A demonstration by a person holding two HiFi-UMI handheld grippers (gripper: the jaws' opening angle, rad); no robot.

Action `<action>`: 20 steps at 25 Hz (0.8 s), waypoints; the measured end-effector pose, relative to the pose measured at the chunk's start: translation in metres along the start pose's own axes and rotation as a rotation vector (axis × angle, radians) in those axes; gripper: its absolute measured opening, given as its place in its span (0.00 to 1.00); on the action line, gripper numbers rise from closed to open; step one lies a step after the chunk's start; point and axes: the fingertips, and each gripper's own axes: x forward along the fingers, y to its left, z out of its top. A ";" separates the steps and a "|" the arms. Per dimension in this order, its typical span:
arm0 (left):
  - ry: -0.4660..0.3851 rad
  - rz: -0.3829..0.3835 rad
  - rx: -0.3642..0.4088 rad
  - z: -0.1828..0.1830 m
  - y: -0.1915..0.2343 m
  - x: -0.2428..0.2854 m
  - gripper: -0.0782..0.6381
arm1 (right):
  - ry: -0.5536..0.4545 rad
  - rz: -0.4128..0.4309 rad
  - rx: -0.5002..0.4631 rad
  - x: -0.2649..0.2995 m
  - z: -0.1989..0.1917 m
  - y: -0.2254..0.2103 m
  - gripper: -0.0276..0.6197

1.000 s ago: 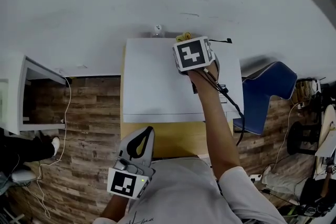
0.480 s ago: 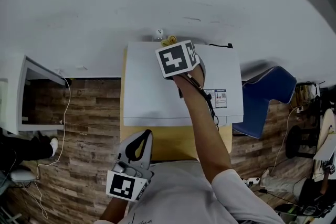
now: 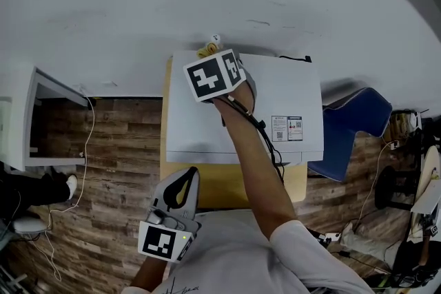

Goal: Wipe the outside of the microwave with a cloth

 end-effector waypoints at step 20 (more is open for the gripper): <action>-0.004 0.045 -0.008 0.005 0.016 -0.007 0.10 | -0.044 0.097 -0.046 0.012 0.033 0.062 0.23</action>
